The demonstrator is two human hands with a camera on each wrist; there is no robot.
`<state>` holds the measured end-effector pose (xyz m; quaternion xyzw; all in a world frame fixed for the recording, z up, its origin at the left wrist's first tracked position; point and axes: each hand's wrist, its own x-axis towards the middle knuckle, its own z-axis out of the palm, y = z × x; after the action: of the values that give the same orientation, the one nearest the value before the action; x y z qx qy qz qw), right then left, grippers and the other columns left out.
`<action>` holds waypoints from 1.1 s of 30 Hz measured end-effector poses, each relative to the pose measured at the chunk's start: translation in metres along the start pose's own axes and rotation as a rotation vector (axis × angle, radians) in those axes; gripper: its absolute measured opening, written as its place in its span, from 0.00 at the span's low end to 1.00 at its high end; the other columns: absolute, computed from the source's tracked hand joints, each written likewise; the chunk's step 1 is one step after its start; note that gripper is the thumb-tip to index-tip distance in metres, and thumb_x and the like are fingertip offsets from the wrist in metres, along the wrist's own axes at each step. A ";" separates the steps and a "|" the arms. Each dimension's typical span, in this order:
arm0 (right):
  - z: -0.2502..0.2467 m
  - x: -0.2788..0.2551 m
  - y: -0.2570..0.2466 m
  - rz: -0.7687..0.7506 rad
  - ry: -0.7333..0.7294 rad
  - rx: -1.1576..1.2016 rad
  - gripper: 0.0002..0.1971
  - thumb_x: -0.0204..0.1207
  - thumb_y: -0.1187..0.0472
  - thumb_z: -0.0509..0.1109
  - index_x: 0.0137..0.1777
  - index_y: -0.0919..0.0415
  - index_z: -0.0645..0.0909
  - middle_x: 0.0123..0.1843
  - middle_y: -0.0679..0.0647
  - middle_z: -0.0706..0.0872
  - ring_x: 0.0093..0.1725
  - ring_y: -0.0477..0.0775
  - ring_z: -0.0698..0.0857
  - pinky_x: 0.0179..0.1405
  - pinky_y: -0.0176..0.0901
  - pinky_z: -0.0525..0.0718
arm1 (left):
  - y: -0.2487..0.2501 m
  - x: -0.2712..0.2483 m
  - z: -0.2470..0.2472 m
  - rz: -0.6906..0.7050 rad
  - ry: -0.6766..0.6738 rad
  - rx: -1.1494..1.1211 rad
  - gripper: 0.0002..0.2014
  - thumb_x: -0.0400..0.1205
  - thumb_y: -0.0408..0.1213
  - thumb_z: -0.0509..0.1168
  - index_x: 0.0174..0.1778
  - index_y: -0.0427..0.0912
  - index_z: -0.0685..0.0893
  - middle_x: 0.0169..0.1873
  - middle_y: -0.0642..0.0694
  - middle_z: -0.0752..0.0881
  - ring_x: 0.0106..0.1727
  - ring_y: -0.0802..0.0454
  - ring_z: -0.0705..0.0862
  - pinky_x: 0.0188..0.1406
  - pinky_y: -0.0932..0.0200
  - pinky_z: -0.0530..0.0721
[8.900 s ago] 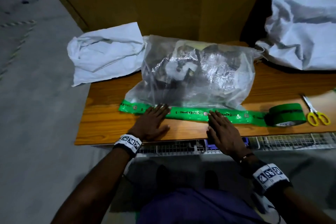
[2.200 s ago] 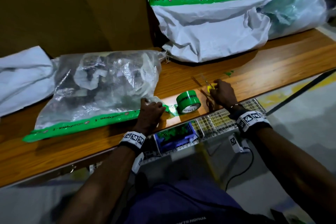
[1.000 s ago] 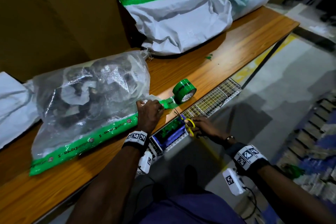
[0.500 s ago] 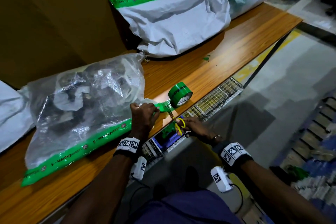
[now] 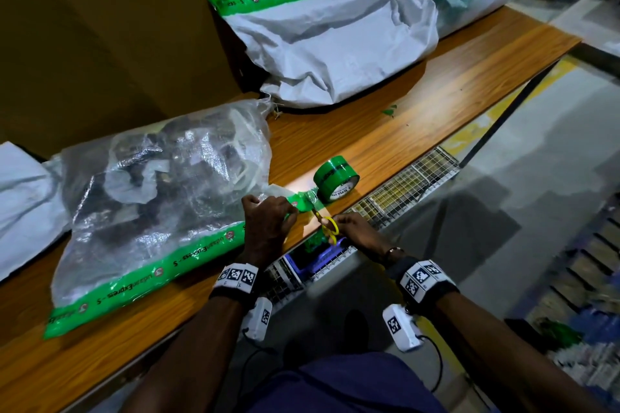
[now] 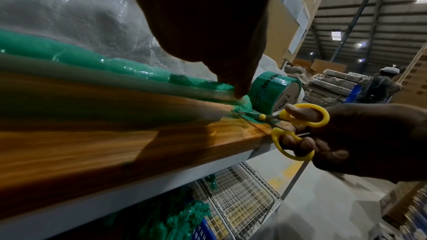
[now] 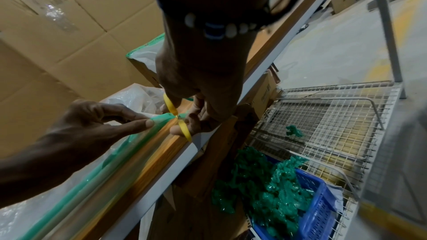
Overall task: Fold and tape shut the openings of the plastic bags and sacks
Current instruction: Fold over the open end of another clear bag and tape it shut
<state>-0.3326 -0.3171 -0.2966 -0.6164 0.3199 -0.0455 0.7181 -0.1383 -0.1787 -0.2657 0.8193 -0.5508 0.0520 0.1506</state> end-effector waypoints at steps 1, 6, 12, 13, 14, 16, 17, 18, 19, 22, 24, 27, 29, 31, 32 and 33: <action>0.001 0.002 -0.001 -0.009 0.002 0.007 0.18 0.86 0.49 0.71 0.43 0.63 0.86 0.35 0.55 0.90 0.32 0.47 0.86 0.30 0.34 0.78 | 0.000 0.000 0.000 -0.008 0.001 -0.010 0.07 0.84 0.50 0.72 0.42 0.54 0.89 0.41 0.58 0.90 0.46 0.54 0.85 0.55 0.44 0.67; 0.007 0.017 -0.008 -0.016 0.041 -0.010 0.29 0.77 0.38 0.79 0.46 0.71 0.89 0.39 0.63 0.91 0.38 0.60 0.85 0.38 0.47 0.79 | -0.005 -0.004 -0.011 0.000 0.023 -0.082 0.06 0.83 0.48 0.69 0.41 0.56 0.89 0.43 0.59 0.90 0.47 0.54 0.85 0.54 0.45 0.67; 0.008 0.028 -0.021 -0.196 0.230 -0.456 0.13 0.80 0.57 0.79 0.39 0.67 0.89 0.35 0.58 0.92 0.31 0.41 0.88 0.37 0.47 0.86 | -0.014 -0.017 -0.023 -0.027 0.058 -0.193 0.09 0.84 0.49 0.68 0.42 0.54 0.92 0.45 0.59 0.91 0.46 0.55 0.86 0.53 0.42 0.70; 0.010 0.031 -0.021 -0.221 0.275 -0.575 0.13 0.77 0.56 0.82 0.38 0.66 0.89 0.33 0.57 0.91 0.32 0.45 0.87 0.37 0.47 0.84 | -0.015 -0.020 -0.025 -0.030 0.064 -0.203 0.10 0.84 0.49 0.67 0.42 0.54 0.91 0.46 0.60 0.91 0.46 0.55 0.86 0.53 0.42 0.70; 0.011 0.033 -0.023 -0.216 0.301 -0.679 0.14 0.73 0.54 0.84 0.38 0.65 0.88 0.34 0.58 0.90 0.33 0.51 0.87 0.37 0.48 0.83 | -0.017 -0.022 -0.026 -0.033 0.074 -0.210 0.09 0.85 0.49 0.68 0.43 0.55 0.91 0.46 0.60 0.91 0.47 0.56 0.86 0.53 0.42 0.69; 0.018 0.033 -0.028 -0.190 0.310 -0.806 0.15 0.70 0.54 0.86 0.41 0.64 0.87 0.37 0.59 0.89 0.38 0.58 0.87 0.39 0.49 0.85 | -0.019 -0.027 -0.029 -0.044 0.099 -0.216 0.08 0.86 0.49 0.68 0.46 0.54 0.91 0.49 0.60 0.90 0.50 0.56 0.85 0.54 0.44 0.67; 0.021 0.031 -0.030 -0.180 0.303 -0.866 0.15 0.70 0.55 0.86 0.42 0.63 0.86 0.38 0.59 0.89 0.39 0.60 0.87 0.40 0.50 0.87 | -0.019 -0.029 -0.030 -0.053 0.107 -0.219 0.08 0.86 0.50 0.68 0.48 0.54 0.91 0.50 0.60 0.90 0.51 0.56 0.85 0.54 0.45 0.66; 0.025 0.029 -0.030 -0.183 0.290 -0.932 0.14 0.70 0.55 0.86 0.43 0.63 0.85 0.39 0.59 0.89 0.40 0.61 0.88 0.41 0.52 0.89 | -0.019 -0.030 -0.031 -0.061 0.111 -0.220 0.09 0.87 0.50 0.67 0.49 0.54 0.91 0.51 0.60 0.90 0.52 0.56 0.85 0.54 0.46 0.66; 0.029 0.028 -0.030 -0.200 0.279 -1.000 0.13 0.71 0.55 0.85 0.43 0.63 0.86 0.38 0.59 0.90 0.40 0.61 0.90 0.41 0.53 0.90 | -0.018 -0.030 -0.032 -0.068 0.114 -0.220 0.10 0.87 0.51 0.66 0.49 0.54 0.91 0.52 0.60 0.90 0.52 0.56 0.85 0.54 0.46 0.67; 0.037 0.023 -0.028 -0.261 0.315 -0.974 0.05 0.75 0.62 0.80 0.46 0.63 0.90 0.41 0.61 0.93 0.43 0.63 0.92 0.41 0.50 0.88 | -0.017 -0.032 -0.031 -0.076 0.117 -0.239 0.09 0.87 0.50 0.67 0.50 0.54 0.91 0.51 0.60 0.90 0.53 0.55 0.85 0.55 0.45 0.68; 0.041 0.022 -0.028 -0.350 0.354 -0.790 0.09 0.79 0.63 0.76 0.54 0.66 0.91 0.48 0.63 0.94 0.45 0.62 0.92 0.46 0.53 0.89 | -0.017 -0.035 -0.027 -0.076 0.111 -0.251 0.07 0.87 0.50 0.69 0.50 0.55 0.91 0.51 0.59 0.90 0.53 0.54 0.85 0.56 0.44 0.69; 0.053 0.022 -0.041 -0.302 0.323 -0.588 0.09 0.83 0.61 0.74 0.50 0.67 0.93 0.44 0.60 0.95 0.40 0.55 0.93 0.45 0.51 0.91 | -0.015 -0.043 -0.018 -0.082 0.105 -0.284 0.06 0.84 0.49 0.72 0.50 0.54 0.91 0.50 0.58 0.91 0.53 0.52 0.87 0.55 0.45 0.71; 0.060 0.030 -0.041 -0.229 0.310 -0.544 0.16 0.82 0.57 0.71 0.39 0.66 0.92 0.37 0.60 0.93 0.35 0.52 0.90 0.40 0.55 0.89 | -0.011 -0.049 -0.013 -0.085 0.101 -0.290 0.08 0.82 0.51 0.69 0.49 0.53 0.91 0.48 0.56 0.92 0.52 0.50 0.88 0.53 0.45 0.72; 0.065 0.034 -0.038 -0.184 0.315 -0.516 0.21 0.79 0.51 0.69 0.32 0.66 0.89 0.30 0.61 0.90 0.30 0.50 0.84 0.36 0.55 0.85 | -0.008 -0.054 -0.010 -0.084 0.106 -0.283 0.07 0.81 0.49 0.71 0.48 0.52 0.91 0.47 0.55 0.92 0.51 0.48 0.89 0.53 0.44 0.75; 0.067 0.035 -0.035 -0.156 0.319 -0.509 0.21 0.79 0.51 0.71 0.31 0.67 0.88 0.29 0.61 0.90 0.28 0.48 0.83 0.34 0.52 0.84 | -0.007 -0.057 -0.008 -0.087 0.109 -0.285 0.05 0.80 0.46 0.74 0.48 0.52 0.90 0.47 0.54 0.91 0.50 0.48 0.89 0.52 0.43 0.76; 0.068 0.035 -0.035 -0.130 0.315 -0.498 0.21 0.80 0.53 0.73 0.31 0.67 0.89 0.28 0.60 0.90 0.26 0.47 0.83 0.31 0.46 0.84 | -0.006 -0.060 -0.007 -0.097 0.106 -0.291 0.05 0.79 0.44 0.77 0.48 0.52 0.90 0.47 0.54 0.91 0.50 0.47 0.89 0.53 0.43 0.76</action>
<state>-0.2583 -0.2833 -0.2767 -0.7780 0.3887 -0.1067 0.4820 -0.1553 -0.1208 -0.2751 0.8105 -0.5037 0.0077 0.2988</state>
